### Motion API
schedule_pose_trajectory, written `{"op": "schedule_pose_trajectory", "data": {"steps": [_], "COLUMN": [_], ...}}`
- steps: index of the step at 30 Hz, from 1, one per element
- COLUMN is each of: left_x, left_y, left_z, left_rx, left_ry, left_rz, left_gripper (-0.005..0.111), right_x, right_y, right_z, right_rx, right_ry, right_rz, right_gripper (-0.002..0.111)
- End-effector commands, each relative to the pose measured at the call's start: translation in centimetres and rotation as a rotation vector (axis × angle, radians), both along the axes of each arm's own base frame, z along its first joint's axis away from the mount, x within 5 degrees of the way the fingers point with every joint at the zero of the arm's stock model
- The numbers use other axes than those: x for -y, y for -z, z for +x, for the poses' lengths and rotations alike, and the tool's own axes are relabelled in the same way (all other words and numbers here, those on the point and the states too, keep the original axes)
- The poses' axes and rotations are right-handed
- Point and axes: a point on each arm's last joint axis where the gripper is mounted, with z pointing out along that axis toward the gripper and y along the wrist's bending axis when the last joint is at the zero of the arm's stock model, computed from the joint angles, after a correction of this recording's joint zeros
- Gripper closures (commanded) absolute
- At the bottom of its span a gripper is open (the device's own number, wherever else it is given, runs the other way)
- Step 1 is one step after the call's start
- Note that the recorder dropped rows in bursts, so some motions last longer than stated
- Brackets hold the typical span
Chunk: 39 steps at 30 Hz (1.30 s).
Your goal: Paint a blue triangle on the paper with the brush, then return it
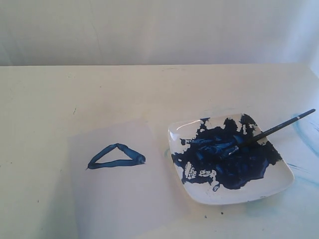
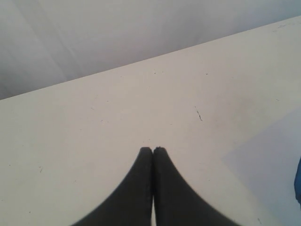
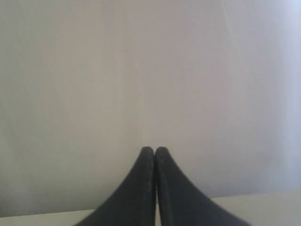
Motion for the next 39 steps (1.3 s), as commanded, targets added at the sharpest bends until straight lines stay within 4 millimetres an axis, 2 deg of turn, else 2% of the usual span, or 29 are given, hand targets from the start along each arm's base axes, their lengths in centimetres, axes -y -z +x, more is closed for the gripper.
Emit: {"op": "schedule_pose_trajectory", "data": {"steps": [1,2,5,8,12,13,14,17,20,25,30,39], "left_x": [0.0,0.0,0.0,0.0,0.0,0.0,0.0,0.0,0.0,0.0,0.0,0.0], "left_y": [0.2,0.2,0.2,0.2,0.2,0.2,0.2,0.2,0.2,0.2,0.2,0.2], "left_z": [-0.2,-0.2,-0.2,-0.2,-0.2,-0.2,-0.2,-0.2,-0.2,-0.2,-0.2,-0.2], "left_rx": [-0.004,-0.004,-0.004,-0.004,-0.004,-0.004,-0.004,-0.004,-0.004,-0.007,-0.007,-0.007], "left_ry": [-0.007,-0.007,-0.007,-0.007,-0.007,-0.007,-0.007,-0.007,-0.007,-0.005,-0.005,-0.005], "left_rz": [-0.024,-0.024,-0.024,-0.024,-0.024,-0.024,-0.024,-0.024,-0.024,-0.024,-0.024,-0.024], "left_gripper": [0.107,0.107,0.107,0.107,0.107,0.107,0.107,0.107,0.107,0.107,0.107,0.107], "right_x": [0.3,0.5,1.2,1.3,1.4,1.4,1.4,1.5,1.5,1.6,1.4,1.3], "right_y": [2.4,3.3,7.9,11.8,16.7,17.3,19.0,21.7,22.5,23.5,23.5,23.5], "right_z": [1.0,1.5,3.4,4.0,3.7,3.5,3.3,2.7,2.5,2.3,2.3,2.3], "right_rx": [-0.001,-0.029,-0.2,-0.288,-0.326,-0.315,-0.319,-0.306,-0.302,-0.41,-0.401,-0.407], "right_ry": [0.068,0.088,0.183,0.205,0.21,0.21,0.21,0.21,0.212,0.207,0.188,0.189], "right_rz": [-0.111,-0.097,-0.056,-0.083,-0.145,-0.146,-0.157,-0.153,-0.15,-0.173,-0.24,-0.217], "right_gripper": [0.108,0.108,0.108,0.108,0.108,0.108,0.108,0.108,0.108,0.108,0.108,0.108]}}
